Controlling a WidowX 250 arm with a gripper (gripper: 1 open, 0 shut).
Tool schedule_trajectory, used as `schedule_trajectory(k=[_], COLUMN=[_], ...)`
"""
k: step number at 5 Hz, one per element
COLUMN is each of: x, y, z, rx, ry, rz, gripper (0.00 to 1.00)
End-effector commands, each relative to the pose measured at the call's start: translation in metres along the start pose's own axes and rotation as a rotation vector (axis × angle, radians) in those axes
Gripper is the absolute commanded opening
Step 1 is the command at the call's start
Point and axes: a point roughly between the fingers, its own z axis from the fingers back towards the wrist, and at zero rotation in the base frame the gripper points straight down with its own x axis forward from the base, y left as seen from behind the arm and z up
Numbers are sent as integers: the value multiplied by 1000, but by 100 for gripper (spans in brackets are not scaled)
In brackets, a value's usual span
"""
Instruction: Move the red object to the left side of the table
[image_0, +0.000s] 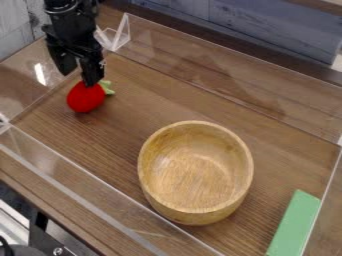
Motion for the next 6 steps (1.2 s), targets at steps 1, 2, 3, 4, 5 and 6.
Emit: schedule_trajectory(k=[1, 2, 3, 4, 5, 6], x=[10, 19, 27, 35, 33, 31], y=[16, 22, 30, 37, 34, 30], z=[11, 10, 7, 4, 1, 0], rx=[17, 3, -2, -9, -21, -35], ry=[-33, -21, -11, -2, 7, 16], rz=[-11, 18, 48, 74, 82, 91], gripper=[100, 100, 100, 0, 100, 100])
